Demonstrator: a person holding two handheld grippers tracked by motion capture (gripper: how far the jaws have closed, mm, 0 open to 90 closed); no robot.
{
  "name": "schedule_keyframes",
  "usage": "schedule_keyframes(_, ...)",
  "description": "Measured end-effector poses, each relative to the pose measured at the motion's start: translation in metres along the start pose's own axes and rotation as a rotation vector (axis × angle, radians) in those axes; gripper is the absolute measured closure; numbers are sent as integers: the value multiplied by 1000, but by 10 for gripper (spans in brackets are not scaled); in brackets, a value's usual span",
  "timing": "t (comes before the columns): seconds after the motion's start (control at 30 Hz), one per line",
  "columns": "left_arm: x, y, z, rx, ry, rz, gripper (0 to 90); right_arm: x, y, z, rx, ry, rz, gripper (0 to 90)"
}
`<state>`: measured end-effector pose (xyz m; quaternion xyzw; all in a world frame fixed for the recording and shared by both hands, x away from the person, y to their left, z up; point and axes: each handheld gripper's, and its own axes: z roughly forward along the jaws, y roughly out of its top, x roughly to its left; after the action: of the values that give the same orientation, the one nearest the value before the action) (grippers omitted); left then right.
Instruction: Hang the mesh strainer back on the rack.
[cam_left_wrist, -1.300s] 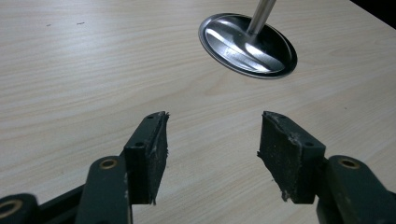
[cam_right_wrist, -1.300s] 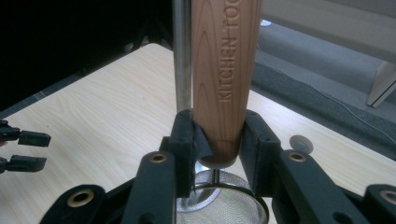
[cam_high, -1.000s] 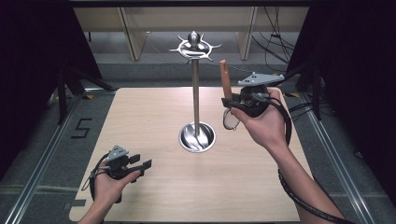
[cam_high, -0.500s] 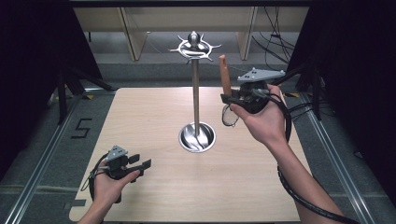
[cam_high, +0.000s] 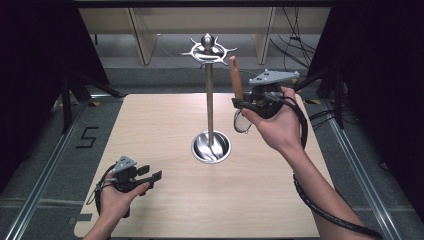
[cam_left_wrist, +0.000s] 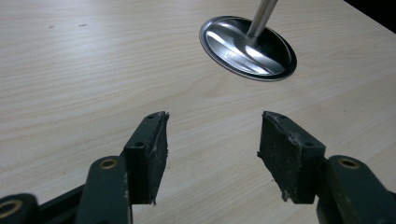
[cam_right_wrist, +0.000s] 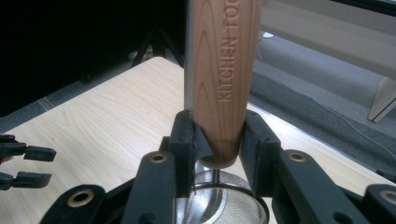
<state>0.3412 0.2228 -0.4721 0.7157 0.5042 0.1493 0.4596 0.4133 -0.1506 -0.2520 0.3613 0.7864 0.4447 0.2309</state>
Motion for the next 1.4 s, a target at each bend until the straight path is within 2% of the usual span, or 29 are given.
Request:
schedule_keyframes(0.03, 0, 0, 0, 3, 1, 2, 411, -1, 1, 1, -4, 1, -15, 693)
schedule_keyframes(0.17, 1, 0, 0, 5, 0, 3, 411, 1, 3, 3, -5, 7, -12, 693)
schedule_keyframes(0.2, 0, 0, 0, 0, -2, 1, 412, 2, 3, 4, -8, 2, 5, 693)
schedule_keyframes(0.23, 0, 0, 0, -1, -2, 0, 411, 1, 3, 6, -22, -2, -13, 693)
schedule_keyframes(0.27, 0, 0, 0, -1, -2, 0, 411, 1, 4, 6, -18, 0, -8, 693)
schedule_keyframes(0.3, 0, 0, 0, 2, -1, 0, 411, 0, 4, 7, -12, 10, -23, 693)
schedule_keyframes(0.43, 0, 0, -1, 4, -2, 4, 411, 2, 5, 11, -17, 0, -2, 693)
schedule_keyframes(0.47, 1, 0, 0, 0, -4, 3, 412, 2, 6, 10, 2, 3, -9, 693)
schedule_keyframes(0.5, 0, 0, -1, 4, -2, 4, 411, 2, 5, 13, -20, 4, -2, 693)
schedule_keyframes(0.53, 0, 0, -1, 3, -3, 3, 411, 3, 6, 13, -9, 5, 6, 693)
schedule_keyframes(0.6, 0, 0, -1, 3, -3, 4, 411, 2, 7, 15, -21, 3, -12, 693)
schedule_keyframes(0.63, 0, 0, -1, 3, -3, 3, 411, 3, 7, 15, -4, 15, -6, 693)
schedule_keyframes(0.73, 1, 0, -1, 6, -1, 7, 411, 5, 9, 17, 15, 7, -1, 693)
schedule_keyframes(0.8, 1, 0, -1, 4, -4, 5, 411, 5, 9, 20, 10, 12, -11, 693)
schedule_keyframes(0.87, 1, 0, -1, 4, -5, 6, 411, 6, 9, 23, 13, 20, 19, 692)
schedule_keyframes(0.9, 1, 0, -1, 3, -6, 6, 411, 5, 9, 23, 20, 6, -2, 692)
schedule_keyframes(0.97, 1, 0, -1, 4, -7, 5, 411, 7, 9, 26, 29, 14, 15, 692)
schedule_keyframes(1.17, 0, 0, -1, 7, 4, 4, 411, 7, 7, 32, 44, 19, 8, 689)
schedule_keyframes(1.2, 0, 0, -1, 11, 7, 7, 411, 6, 6, 32, 46, 14, -16, 689)
schedule_keyframes(1.23, 0, 0, -1, 10, 5, 8, 411, 9, 6, 32, 50, 21, 25, 687)
schedule_keyframes(1.27, 0, 0, -1, 8, 5, 4, 411, 8, 5, 33, 45, 20, 3, 684)
schedule_keyframes(1.37, 0, 0, -1, 6, 0, 1, 411, 8, 7, 32, 52, 30, -5, 634)
schedule_keyframes(1.4, 0, 0, 0, 6, 0, 1, 411, 9, 7, 32, 61, 39, 16, 622)
